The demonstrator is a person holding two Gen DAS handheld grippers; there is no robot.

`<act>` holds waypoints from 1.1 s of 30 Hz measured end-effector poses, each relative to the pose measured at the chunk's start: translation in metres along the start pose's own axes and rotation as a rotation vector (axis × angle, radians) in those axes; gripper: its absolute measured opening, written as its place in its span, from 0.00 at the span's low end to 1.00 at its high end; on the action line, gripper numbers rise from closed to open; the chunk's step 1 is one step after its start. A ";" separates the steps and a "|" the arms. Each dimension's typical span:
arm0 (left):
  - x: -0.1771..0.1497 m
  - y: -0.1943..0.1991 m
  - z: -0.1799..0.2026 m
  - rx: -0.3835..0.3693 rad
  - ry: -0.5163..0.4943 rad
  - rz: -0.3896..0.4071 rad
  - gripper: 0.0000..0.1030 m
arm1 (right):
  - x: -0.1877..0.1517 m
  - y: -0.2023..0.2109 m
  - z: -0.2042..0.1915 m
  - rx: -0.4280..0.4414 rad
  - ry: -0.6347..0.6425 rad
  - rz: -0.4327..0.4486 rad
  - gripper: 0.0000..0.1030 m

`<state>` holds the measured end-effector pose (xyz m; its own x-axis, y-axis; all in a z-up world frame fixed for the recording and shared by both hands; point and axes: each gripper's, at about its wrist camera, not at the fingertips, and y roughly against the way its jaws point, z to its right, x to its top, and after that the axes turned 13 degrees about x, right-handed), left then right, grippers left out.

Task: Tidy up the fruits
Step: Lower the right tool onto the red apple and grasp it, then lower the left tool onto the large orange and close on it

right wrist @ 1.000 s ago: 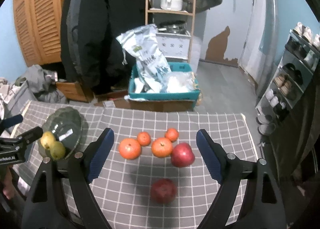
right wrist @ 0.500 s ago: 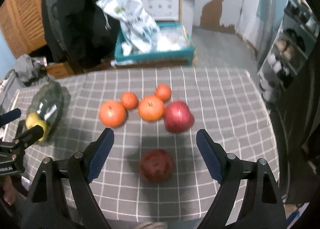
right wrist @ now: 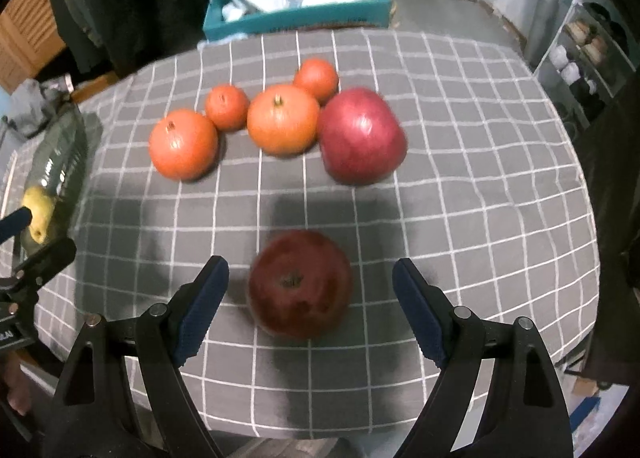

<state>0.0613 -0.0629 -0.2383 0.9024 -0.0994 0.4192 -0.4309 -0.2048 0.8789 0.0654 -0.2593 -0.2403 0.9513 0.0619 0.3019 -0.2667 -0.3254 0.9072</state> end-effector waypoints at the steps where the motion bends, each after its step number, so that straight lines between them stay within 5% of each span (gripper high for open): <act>1: -0.001 -0.005 0.002 0.001 -0.004 -0.012 0.99 | -0.001 -0.004 0.001 0.006 -0.005 -0.014 0.82; 12: -0.002 -0.027 0.006 0.003 -0.001 -0.061 0.99 | -0.007 -0.038 0.009 0.003 -0.013 -0.103 0.82; 16: -0.001 -0.029 0.005 -0.003 0.004 -0.062 0.99 | -0.007 -0.041 0.013 0.033 -0.028 -0.101 0.71; 21: 0.001 -0.031 0.004 -0.016 0.017 -0.066 0.99 | -0.007 -0.040 0.016 0.029 -0.027 -0.104 0.71; 33: 0.018 -0.036 0.012 -0.039 0.029 -0.058 0.99 | 0.018 -0.023 0.019 0.014 -0.017 -0.002 0.70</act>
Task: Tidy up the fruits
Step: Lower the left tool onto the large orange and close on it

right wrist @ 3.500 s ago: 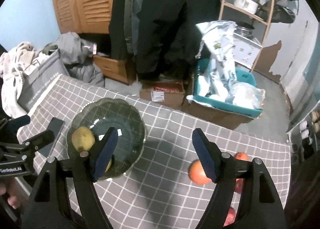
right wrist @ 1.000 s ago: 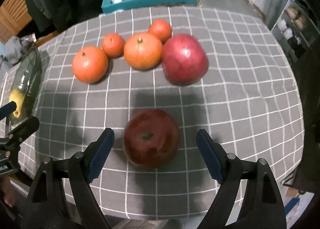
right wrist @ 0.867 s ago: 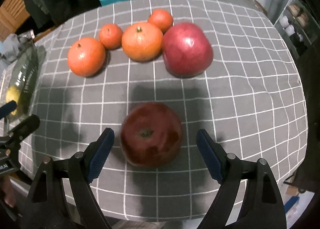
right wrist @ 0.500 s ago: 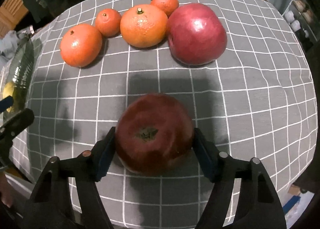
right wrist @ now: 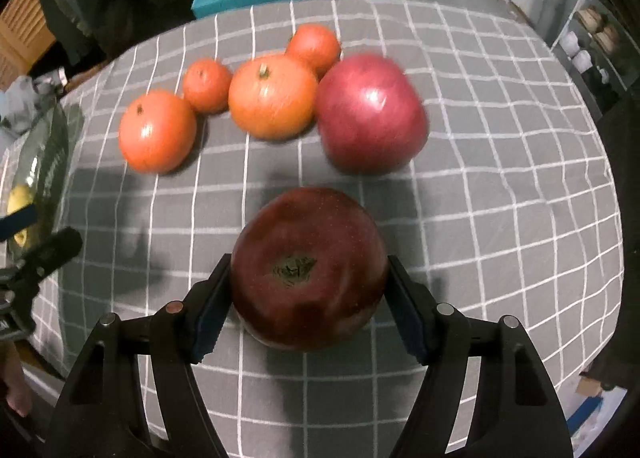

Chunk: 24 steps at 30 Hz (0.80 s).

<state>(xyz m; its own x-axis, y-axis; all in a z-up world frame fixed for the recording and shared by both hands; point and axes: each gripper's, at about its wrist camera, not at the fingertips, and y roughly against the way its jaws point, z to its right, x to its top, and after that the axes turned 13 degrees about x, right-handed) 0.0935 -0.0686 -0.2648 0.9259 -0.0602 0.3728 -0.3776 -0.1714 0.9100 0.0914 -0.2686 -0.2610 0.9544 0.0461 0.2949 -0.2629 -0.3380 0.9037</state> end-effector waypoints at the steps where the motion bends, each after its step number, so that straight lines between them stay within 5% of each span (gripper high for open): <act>1: 0.003 -0.001 0.001 -0.002 0.000 0.001 0.99 | 0.003 0.002 0.001 -0.001 0.001 0.009 0.70; 24: 0.058 -0.032 0.032 -0.057 0.013 -0.025 0.99 | 0.049 0.028 -0.004 -0.022 0.072 0.157 0.70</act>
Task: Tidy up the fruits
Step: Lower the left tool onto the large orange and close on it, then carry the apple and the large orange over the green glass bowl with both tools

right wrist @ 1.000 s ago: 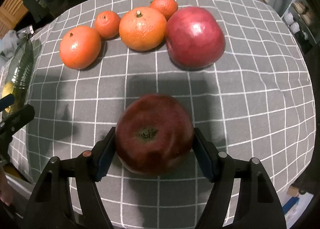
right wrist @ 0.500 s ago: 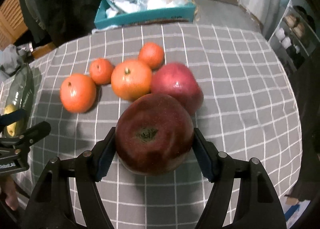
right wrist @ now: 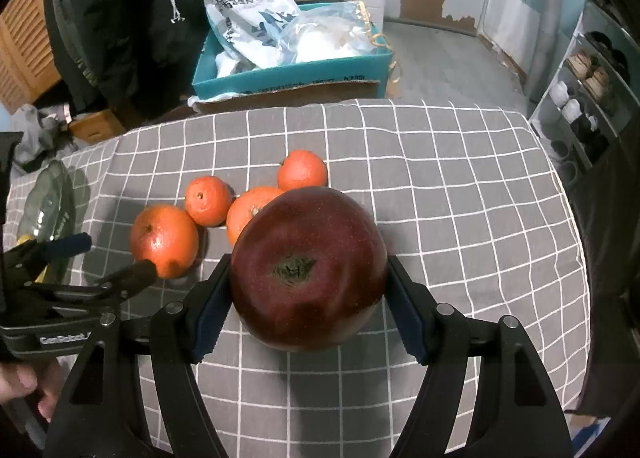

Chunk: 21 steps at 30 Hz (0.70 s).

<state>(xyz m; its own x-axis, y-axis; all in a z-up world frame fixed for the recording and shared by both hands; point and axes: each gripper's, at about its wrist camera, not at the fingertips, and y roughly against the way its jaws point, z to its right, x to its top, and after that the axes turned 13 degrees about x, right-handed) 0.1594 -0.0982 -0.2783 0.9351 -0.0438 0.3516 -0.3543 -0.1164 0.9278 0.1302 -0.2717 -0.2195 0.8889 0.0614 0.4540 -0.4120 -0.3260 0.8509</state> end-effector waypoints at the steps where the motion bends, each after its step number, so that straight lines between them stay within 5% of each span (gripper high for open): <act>1: 0.001 -0.002 0.001 -0.001 0.001 -0.003 0.99 | 0.000 -0.001 0.000 -0.001 -0.001 0.000 0.70; 14: 0.008 -0.032 0.015 -0.018 -0.024 -0.053 0.97 | 0.005 -0.004 0.007 0.004 -0.021 -0.002 0.70; 18: 0.009 -0.038 0.017 -0.053 -0.035 -0.070 0.71 | 0.004 -0.004 0.007 0.000 -0.019 -0.004 0.70; 21: 0.007 -0.035 0.019 -0.065 -0.038 -0.069 0.66 | 0.003 -0.004 0.005 -0.008 -0.010 -0.005 0.70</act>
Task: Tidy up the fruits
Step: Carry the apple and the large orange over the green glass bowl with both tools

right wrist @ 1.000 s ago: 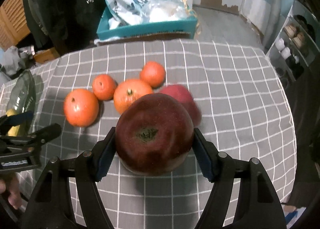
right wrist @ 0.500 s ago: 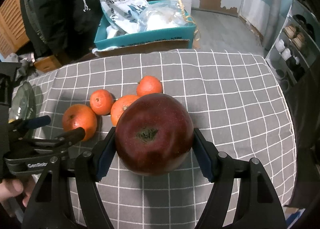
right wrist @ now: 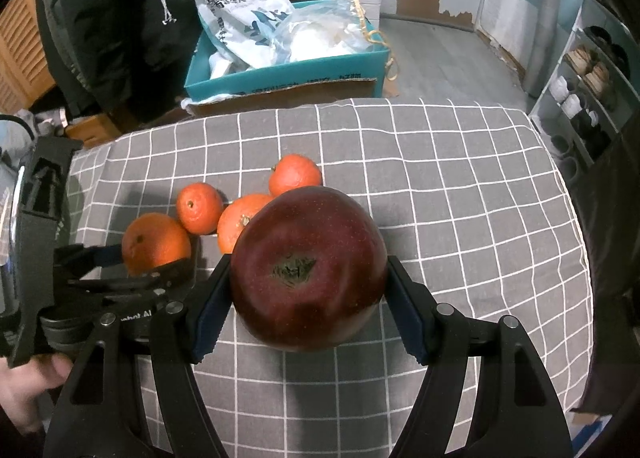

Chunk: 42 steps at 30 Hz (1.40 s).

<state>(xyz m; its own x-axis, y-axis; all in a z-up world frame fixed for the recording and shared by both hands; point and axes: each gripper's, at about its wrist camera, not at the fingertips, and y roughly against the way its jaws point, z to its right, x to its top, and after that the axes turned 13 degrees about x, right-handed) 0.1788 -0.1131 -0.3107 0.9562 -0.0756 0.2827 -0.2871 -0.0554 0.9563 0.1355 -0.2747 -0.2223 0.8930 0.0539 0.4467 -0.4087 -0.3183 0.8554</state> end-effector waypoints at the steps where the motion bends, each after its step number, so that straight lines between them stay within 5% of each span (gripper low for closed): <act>1: -0.002 0.002 0.000 0.009 -0.002 0.005 0.66 | 0.000 0.000 0.000 -0.001 0.003 -0.001 0.70; 42: -0.032 0.123 -0.058 0.016 0.065 0.261 0.65 | 0.012 0.033 -0.050 -0.001 0.092 0.086 0.70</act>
<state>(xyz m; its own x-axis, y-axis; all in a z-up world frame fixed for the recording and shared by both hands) 0.1162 -0.0597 -0.1980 0.8513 -0.0256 0.5240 -0.5245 -0.0583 0.8494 0.1231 -0.2369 -0.1754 0.8336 0.1134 0.5406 -0.4831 -0.3246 0.8131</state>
